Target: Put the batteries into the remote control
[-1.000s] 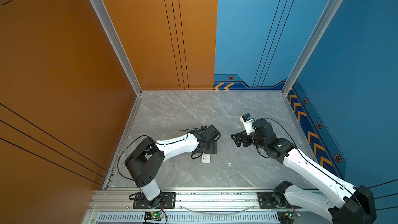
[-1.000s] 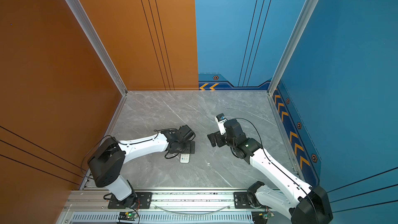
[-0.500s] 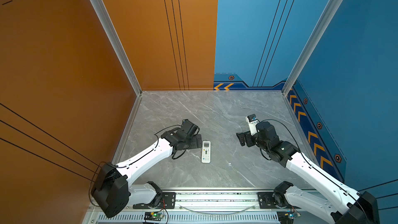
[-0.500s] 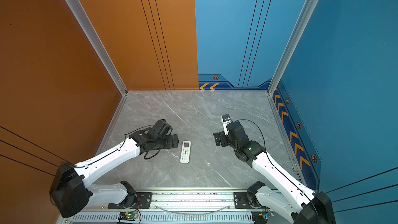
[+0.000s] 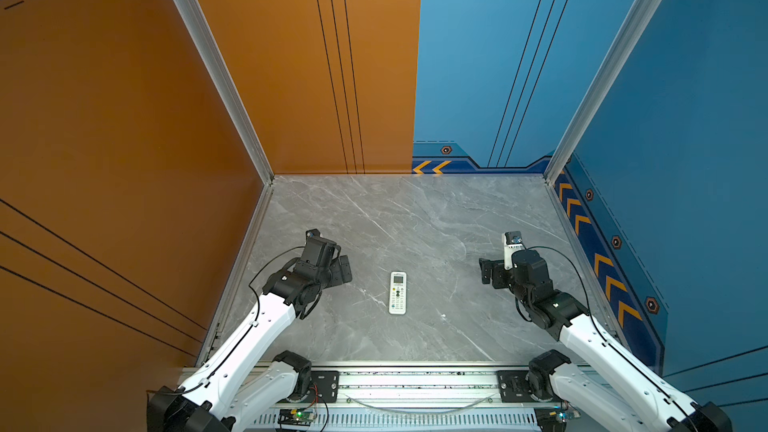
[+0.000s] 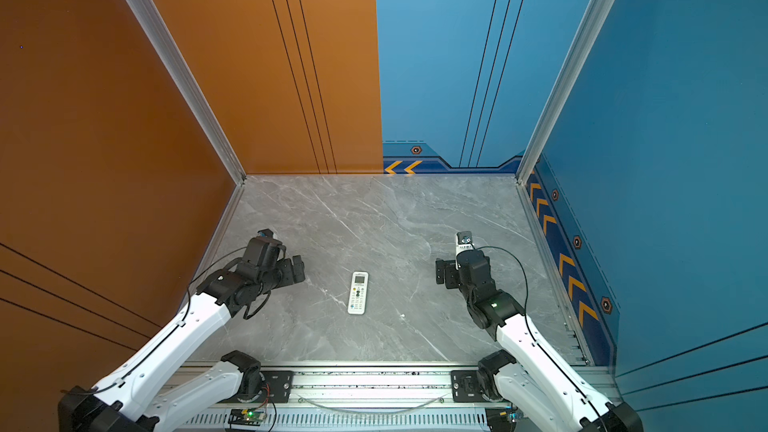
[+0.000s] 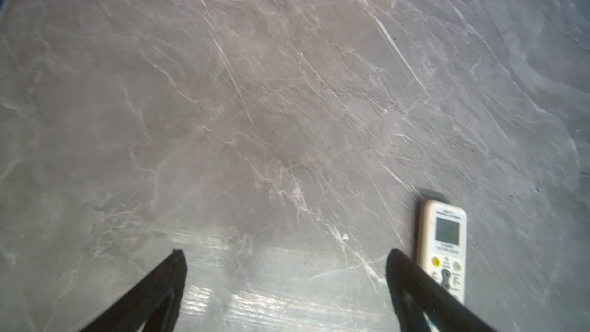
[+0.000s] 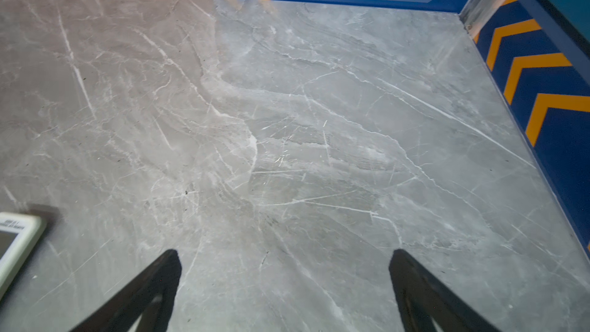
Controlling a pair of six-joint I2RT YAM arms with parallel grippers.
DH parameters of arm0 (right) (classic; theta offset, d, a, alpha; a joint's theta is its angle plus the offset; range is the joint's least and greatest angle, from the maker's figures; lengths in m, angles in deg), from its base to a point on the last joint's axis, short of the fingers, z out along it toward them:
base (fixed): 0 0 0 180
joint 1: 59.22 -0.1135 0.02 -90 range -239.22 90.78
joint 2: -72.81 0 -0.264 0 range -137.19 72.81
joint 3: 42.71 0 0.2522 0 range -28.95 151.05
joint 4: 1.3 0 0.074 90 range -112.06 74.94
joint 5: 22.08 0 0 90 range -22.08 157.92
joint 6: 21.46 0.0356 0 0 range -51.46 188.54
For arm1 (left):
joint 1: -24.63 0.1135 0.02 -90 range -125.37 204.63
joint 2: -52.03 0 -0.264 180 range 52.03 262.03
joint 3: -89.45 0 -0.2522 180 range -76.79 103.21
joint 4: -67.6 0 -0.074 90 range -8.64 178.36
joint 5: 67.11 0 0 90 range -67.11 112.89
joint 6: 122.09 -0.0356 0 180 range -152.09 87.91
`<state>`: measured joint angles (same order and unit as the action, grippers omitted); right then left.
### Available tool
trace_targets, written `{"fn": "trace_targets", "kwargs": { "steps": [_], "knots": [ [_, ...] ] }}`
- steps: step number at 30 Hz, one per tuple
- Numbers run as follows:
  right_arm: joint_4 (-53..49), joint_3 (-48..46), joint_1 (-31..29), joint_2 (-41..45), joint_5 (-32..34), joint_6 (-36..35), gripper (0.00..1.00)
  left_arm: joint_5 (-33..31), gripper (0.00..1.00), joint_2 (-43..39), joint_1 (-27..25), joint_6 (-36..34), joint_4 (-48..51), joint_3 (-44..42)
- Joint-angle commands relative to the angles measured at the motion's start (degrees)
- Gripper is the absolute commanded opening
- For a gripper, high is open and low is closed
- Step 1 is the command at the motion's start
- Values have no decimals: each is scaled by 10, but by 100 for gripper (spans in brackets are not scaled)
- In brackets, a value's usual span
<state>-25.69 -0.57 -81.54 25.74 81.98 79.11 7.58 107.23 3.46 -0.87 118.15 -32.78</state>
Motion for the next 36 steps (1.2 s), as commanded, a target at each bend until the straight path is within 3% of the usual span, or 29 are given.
{"fn": "trace_targets", "kwargs": {
  "steps": [1,6,11,14,20,26,36],
  "knots": [
    [62,-25,12,22,51,20,100,-86,98,-5,6,-33,-7,-10],
    [161,-94,25,57,118,13,100,-173,98,-31,13,-94,-94,-45],
    [278,-149,50,79,102,-47,100,-219,98,-48,39,-150,-200,-93],
    [318,-165,74,59,93,-64,100,-201,98,-43,54,-197,-283,-126],
    [433,-186,106,-52,94,-68,100,-165,98,8,80,-292,-473,-200],
    [562,-169,109,-193,122,-99,100,-124,98,99,130,-276,-620,-232],
    [799,-157,120,-397,135,-115,100,-120,98,262,139,-317,-879,-247]
  ]
}}
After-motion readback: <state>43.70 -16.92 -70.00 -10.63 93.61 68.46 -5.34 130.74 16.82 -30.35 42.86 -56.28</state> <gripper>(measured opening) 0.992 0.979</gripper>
